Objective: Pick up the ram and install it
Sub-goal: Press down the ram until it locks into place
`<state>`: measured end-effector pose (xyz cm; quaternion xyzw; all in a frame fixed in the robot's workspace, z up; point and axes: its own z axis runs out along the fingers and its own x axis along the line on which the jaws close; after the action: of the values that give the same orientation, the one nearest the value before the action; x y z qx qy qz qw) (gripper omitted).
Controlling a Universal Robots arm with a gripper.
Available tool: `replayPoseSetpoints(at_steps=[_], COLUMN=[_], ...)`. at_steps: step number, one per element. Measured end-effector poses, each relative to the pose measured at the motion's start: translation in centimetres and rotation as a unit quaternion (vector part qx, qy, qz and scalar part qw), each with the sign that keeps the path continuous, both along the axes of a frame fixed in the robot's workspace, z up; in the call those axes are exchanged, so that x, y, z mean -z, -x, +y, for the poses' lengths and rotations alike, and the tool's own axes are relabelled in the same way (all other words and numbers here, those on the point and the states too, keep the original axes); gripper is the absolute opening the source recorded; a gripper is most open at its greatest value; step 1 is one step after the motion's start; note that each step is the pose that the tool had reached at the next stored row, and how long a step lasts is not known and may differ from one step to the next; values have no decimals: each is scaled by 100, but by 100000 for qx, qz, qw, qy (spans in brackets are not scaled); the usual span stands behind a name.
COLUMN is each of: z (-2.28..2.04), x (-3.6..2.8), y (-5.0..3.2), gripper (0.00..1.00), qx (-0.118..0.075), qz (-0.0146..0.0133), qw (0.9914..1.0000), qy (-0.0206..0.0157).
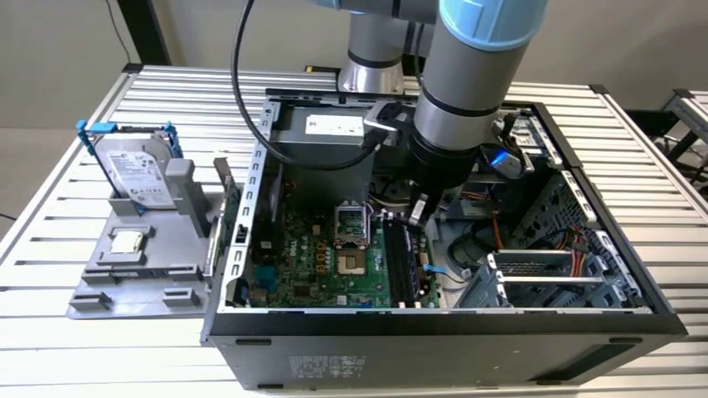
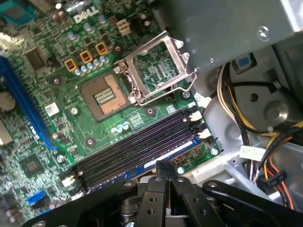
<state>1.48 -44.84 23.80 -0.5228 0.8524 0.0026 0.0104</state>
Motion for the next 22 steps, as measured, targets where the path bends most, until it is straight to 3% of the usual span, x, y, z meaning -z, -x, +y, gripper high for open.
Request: replayPoseSetpoints(at_steps=[5, 9, 12, 14, 17, 22], z=[0, -4, -4, -5, -4, -5], x=[0, 0, 0, 0, 2, 5], y=[0, 0, 0, 1, 1, 0], gripper=[0, 0, 0, 0, 0, 0], qx=[-4485, -7363, -9507, -11248, -14007, -18441], qz=[-345, -722, -743, -741, -741, -739], qw=[99899, 99726, 99544, 99363, 99011, 98282], qy=[5, 14, 13, 14, -8, -38])
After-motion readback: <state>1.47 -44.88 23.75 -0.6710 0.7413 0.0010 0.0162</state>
